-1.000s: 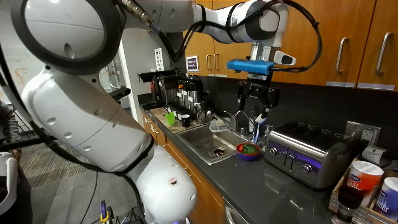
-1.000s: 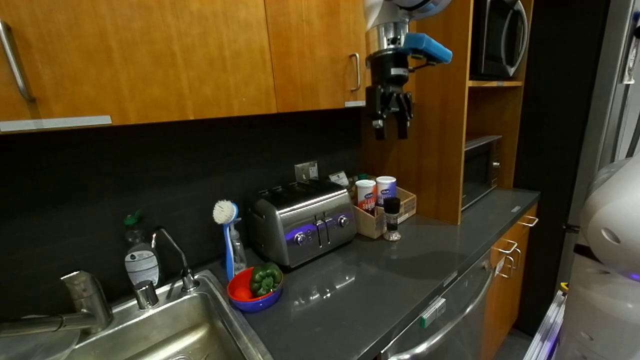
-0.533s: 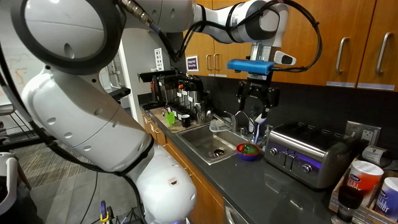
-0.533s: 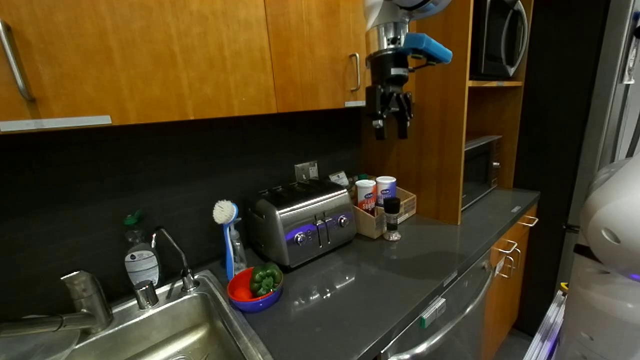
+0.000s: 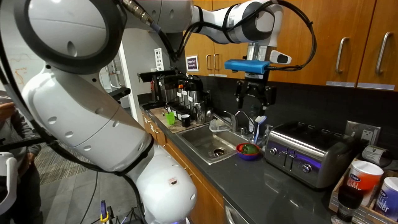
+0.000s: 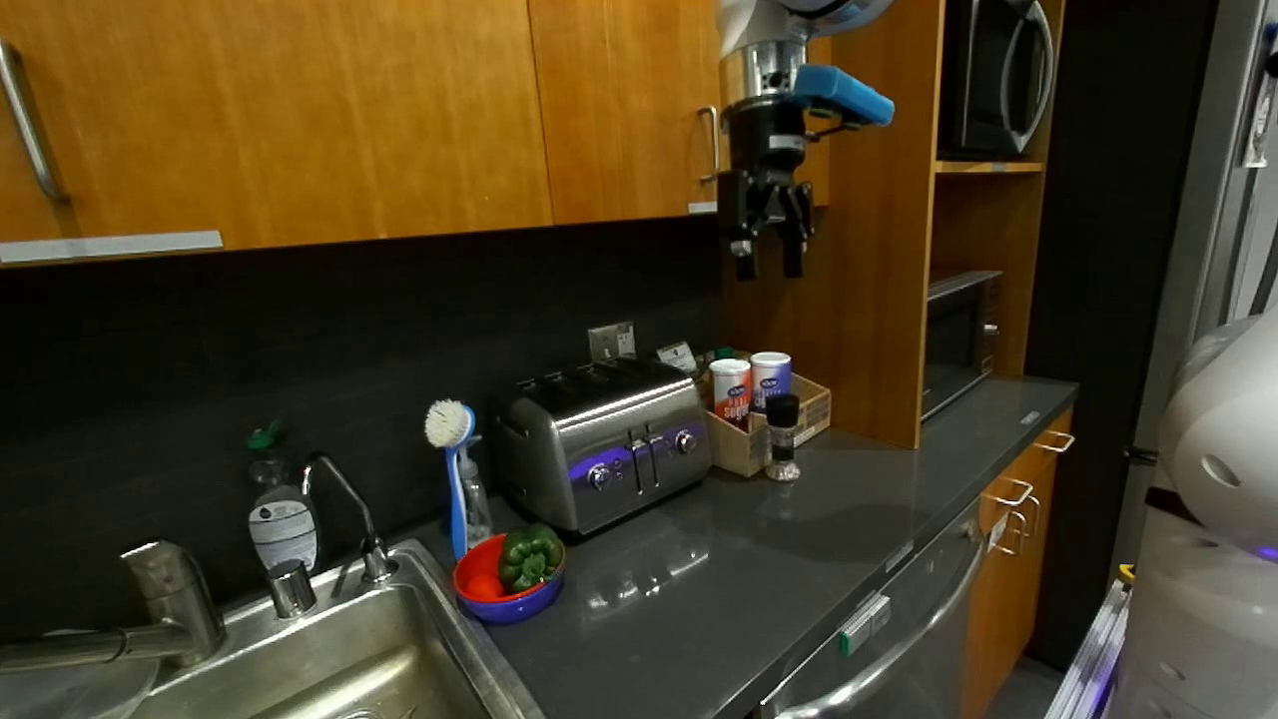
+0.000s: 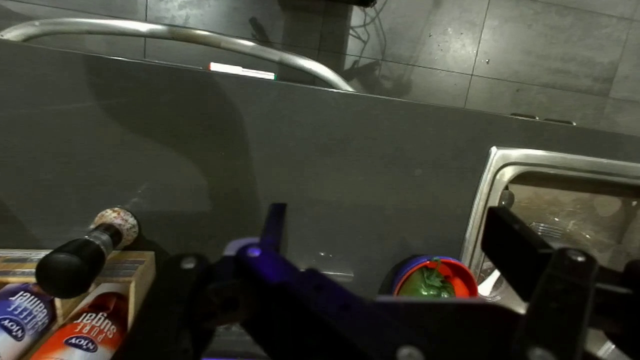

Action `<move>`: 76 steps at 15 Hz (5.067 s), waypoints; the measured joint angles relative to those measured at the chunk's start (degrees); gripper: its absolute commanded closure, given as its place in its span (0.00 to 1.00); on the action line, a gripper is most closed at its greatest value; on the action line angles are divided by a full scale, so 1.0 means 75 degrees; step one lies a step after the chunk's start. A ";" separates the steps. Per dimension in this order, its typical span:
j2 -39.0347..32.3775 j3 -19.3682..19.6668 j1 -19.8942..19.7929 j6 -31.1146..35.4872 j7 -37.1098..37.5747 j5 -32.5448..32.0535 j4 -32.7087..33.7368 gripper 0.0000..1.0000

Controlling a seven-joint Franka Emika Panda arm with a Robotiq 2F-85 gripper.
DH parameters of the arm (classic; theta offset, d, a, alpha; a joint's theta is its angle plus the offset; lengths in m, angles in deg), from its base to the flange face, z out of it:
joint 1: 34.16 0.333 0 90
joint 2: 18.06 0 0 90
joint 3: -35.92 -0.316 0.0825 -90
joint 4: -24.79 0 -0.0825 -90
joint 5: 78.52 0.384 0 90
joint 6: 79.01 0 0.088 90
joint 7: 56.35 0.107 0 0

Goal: Put the bell pepper on the counter

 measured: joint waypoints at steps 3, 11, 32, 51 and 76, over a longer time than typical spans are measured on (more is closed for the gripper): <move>-0.0167 -0.0419 0.0049 0.0279 0.0514 0.0228 -0.0083 0.00; -0.1084 -0.0733 -0.0105 0.1705 0.1868 0.0239 -0.1098 0.00; -0.2456 -0.0140 0.0023 0.1944 0.0539 0.1810 -0.1264 0.00; -0.4662 -0.1585 0.1206 0.2970 0.1360 0.0894 -0.0097 0.00; -0.6400 -0.1384 0.1419 0.5603 0.3562 0.0020 0.1032 0.00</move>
